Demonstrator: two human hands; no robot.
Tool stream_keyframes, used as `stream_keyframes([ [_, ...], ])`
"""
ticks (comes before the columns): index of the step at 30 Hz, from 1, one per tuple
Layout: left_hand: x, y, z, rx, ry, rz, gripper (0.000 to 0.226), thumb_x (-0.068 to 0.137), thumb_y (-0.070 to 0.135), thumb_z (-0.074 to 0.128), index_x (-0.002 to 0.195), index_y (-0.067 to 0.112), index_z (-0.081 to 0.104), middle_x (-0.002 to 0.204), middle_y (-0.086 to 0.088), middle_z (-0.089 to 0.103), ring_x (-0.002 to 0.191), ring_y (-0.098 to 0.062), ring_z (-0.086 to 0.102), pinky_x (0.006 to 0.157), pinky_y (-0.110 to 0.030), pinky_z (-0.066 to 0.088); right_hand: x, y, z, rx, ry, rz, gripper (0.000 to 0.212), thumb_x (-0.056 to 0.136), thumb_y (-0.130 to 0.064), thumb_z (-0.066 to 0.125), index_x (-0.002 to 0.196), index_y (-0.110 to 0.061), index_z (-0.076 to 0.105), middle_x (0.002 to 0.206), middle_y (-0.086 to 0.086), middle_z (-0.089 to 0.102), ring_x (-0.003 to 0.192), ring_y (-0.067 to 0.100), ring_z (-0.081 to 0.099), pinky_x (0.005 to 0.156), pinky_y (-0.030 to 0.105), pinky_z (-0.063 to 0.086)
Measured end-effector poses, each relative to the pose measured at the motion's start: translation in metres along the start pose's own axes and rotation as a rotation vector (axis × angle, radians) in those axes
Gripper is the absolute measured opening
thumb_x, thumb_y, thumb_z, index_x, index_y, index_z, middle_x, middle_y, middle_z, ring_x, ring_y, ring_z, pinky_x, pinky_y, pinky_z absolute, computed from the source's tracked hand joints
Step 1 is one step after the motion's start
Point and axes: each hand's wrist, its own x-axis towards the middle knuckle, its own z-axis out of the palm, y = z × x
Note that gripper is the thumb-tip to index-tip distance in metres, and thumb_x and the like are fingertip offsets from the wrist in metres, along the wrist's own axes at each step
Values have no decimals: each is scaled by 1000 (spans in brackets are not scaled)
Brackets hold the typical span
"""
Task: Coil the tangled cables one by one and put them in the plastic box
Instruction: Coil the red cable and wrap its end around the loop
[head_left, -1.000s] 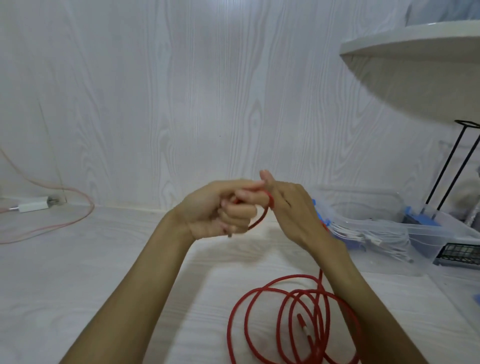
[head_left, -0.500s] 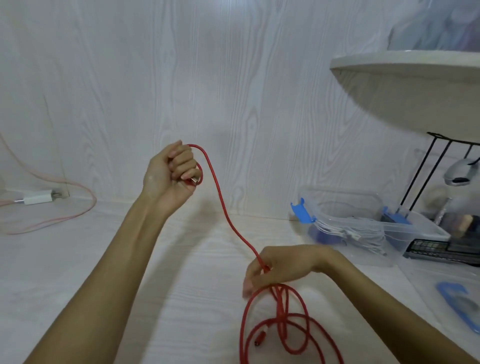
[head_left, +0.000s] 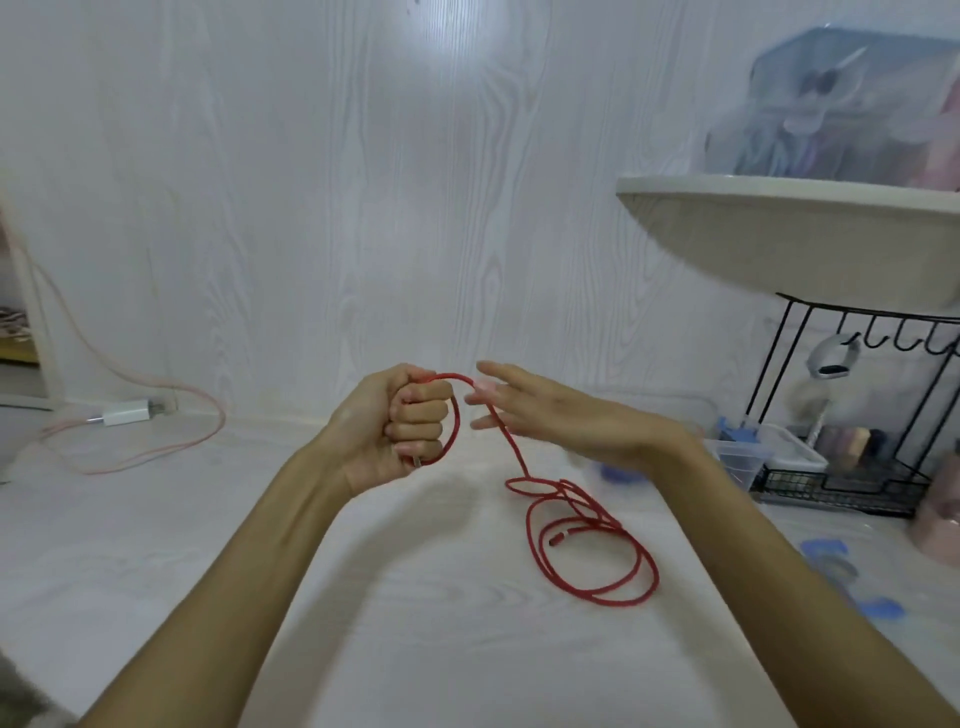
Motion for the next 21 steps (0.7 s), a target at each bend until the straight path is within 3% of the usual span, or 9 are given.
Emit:
stream_keyframes([
  [2, -9, -3, 9, 26, -43, -44, 41, 84, 20, 37, 43, 20, 36, 43, 10, 12, 36, -8, 6, 31, -18, 16, -4, -7, 18, 5, 66, -49, 72, 87, -66, 34, 145, -23, 30, 145, -7, 41, 120, 7, 52, 107, 36, 39],
  [4, -17, -6, 18, 26, -91, -90, 39, 83, 19, 38, 44, 21, 33, 42, 10, 13, 35, -8, 7, 32, -17, 14, -9, -9, 32, 51, 113, -80, 55, 94, -58, 30, 124, -18, 53, 119, -4, 60, 97, 9, 65, 85, 28, 53],
  [6, -24, -7, 23, -16, -95, -125, 37, 83, 18, 39, 47, 22, 31, 42, 10, 13, 35, -8, 7, 32, -16, 14, -15, -8, 41, 105, 152, -91, 51, 95, -56, 31, 87, -15, 61, 77, -2, 67, 62, 10, 65, 58, 18, 50],
  [8, -30, -10, 26, -51, -60, -136, 39, 85, 18, 42, 47, 19, 34, 43, 10, 15, 36, -8, 9, 34, -15, 15, -18, -4, 48, 108, 262, -126, 49, 97, -52, 35, 66, -17, 51, 50, -8, 53, 42, 3, 47, 46, 13, 37],
  [12, -32, -24, 38, -89, -12, -14, 38, 89, 30, 51, 53, 19, 43, 45, 9, 28, 34, -5, 25, 36, -15, 26, -14, 6, 60, 137, 512, -182, 47, 99, -45, 37, 58, -22, 40, 46, -14, 41, 41, -1, 35, 45, 9, 27],
  [16, -33, -38, 54, -163, -103, 203, 15, 87, 27, 52, 81, 15, 59, 50, 11, 39, 35, -4, 36, 41, -13, 39, -11, 8, 59, 461, 472, -130, 45, 95, -53, 40, 63, -22, 48, 50, -10, 42, 40, 1, 28, 39, 14, 24],
  [18, -32, -38, 59, -84, -128, 264, 20, 87, 22, 49, 98, 12, 62, 52, 11, 43, 35, -3, 38, 44, -14, 43, -9, 7, 62, 545, 430, -115, 47, 93, -58, 40, 70, -22, 61, 56, -2, 47, 41, 3, 27, 39, 17, 21],
  [21, -26, -37, 66, -60, -132, 292, 35, 86, 24, 50, 115, 7, 58, 53, 11, 45, 33, -3, 39, 45, -14, 44, -3, 6, 70, 675, 423, -91, 51, 96, -56, 36, 62, -31, 65, 50, -7, 43, 41, 4, 26, 41, 21, 18],
])
